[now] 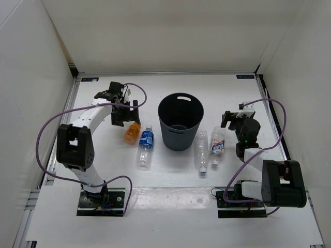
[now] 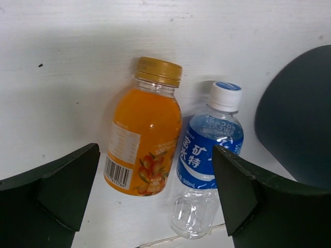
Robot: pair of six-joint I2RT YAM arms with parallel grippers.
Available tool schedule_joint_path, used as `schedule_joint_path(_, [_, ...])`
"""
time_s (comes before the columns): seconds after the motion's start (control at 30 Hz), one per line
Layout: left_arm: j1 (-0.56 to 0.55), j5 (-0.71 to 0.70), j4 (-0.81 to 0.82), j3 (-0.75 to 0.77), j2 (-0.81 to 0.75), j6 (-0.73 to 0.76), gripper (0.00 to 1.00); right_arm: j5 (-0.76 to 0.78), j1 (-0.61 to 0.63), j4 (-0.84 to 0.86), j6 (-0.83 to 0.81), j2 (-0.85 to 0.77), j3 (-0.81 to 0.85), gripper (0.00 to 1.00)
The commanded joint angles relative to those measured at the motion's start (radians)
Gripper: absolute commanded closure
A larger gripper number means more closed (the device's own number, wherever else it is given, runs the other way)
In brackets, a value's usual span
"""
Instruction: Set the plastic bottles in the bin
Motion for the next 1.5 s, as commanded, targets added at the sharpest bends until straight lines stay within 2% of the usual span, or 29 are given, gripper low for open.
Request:
schedule_joint_path(0.0, [0.011, -0.012, -0.02, 0.004, 0.013, -0.008, 0.0, -0.007, -0.01, 0.03, 0.004, 0.001, 0.025, 0.1])
schedule_joint_path(0.47, [0.014, 0.089, -0.071, 0.007, 0.166, -0.016, 0.0, -0.005, -0.011, 0.03, 0.004, 0.001, 0.025, 0.1])
schedule_joint_path(0.63, [0.015, 0.088, -0.108, 0.035, 0.183, -0.007, 0.12, -0.005, -0.008, 0.032, 0.004, 0.003, 0.027, 0.1])
schedule_joint_path(0.83, [0.049, -0.029, -0.187, 0.155, 0.135, -0.088, 0.37, -0.007, -0.007, 0.03, 0.004, 0.004, 0.025, 0.1])
schedule_joint_path(1.0, [0.069, -0.112, -0.146, 0.294, -0.004, -0.154, 0.38, -0.007, -0.005, 0.03, 0.004, 0.003, 0.025, 0.1])
schedule_joint_path(1.1, [0.07, -0.099, -0.079, 0.414, -0.071, -0.151, 0.38, -0.005, -0.005, 0.03, 0.002, 0.003, 0.025, 0.1])
schedule_joint_path(1.13, [0.072, -0.046, -0.056, 0.46, -0.079, -0.148, 0.38, -0.007, -0.005, 0.029, 0.004, 0.005, 0.027, 0.1])
schedule_joint_path(1.23, [0.049, 0.035, 0.024, 0.535, -0.118, -0.137, 0.38, -0.005, -0.004, 0.03, 0.004, 0.001, 0.025, 0.1])
schedule_joint_path(1.37, [-0.072, 0.086, 0.113, 0.549, -0.165, -0.102, 0.4, 0.003, -0.002, 0.032, 0.004, 0.004, 0.025, 0.1])
schedule_joint_path(1.47, [-0.202, 0.117, 0.177, 0.496, -0.191, -0.033, 0.4, 0.009, 0.001, 0.029, 0.004, 0.003, 0.025, 0.1])
